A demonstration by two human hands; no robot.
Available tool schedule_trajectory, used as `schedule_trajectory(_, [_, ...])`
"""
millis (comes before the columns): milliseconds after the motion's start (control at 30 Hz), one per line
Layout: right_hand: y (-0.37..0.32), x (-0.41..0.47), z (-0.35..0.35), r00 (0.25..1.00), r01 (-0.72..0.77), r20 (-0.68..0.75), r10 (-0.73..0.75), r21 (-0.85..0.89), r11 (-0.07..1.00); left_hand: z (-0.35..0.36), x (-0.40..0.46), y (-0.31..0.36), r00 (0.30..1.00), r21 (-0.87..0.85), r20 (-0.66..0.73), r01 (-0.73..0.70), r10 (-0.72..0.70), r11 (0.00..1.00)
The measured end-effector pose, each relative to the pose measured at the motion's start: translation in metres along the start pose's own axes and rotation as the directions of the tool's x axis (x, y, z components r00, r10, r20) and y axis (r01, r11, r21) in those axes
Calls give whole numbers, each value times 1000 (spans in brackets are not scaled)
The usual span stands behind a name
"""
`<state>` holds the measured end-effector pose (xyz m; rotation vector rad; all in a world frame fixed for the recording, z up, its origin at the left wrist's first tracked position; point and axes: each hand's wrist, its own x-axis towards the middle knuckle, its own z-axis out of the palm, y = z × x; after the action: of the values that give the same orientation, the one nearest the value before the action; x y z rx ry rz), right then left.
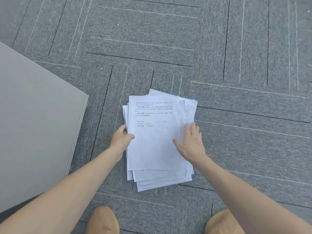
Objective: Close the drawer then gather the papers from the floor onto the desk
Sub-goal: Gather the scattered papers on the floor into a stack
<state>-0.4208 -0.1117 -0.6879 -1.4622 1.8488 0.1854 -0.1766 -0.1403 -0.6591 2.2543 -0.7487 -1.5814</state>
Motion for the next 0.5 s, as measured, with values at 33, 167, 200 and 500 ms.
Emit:
schedule_trajectory(33, [1, -1, 0, 998, -58, -21, 59, 26, 998, -1, 0, -1, 1000, -4, -1, -4, 4, 1000])
schedule_trajectory(167, [3, -5, 3, 996, -73, 64, 70, 41, 997, 2, 1, -4, 1000, -7, 6, -11, 11, 1000])
schedule_trajectory(200, [1, -6, 5, 995, -56, 80, 52, 39, 998, 5, 0, -3, 1000, 5, 15, -19, 19, 1000])
schedule_trajectory(500, [1, -13, -1, 998, -61, 1, 63, 256, 965, 5, 3, -7, 996, 23, -78, 47, -46, 999])
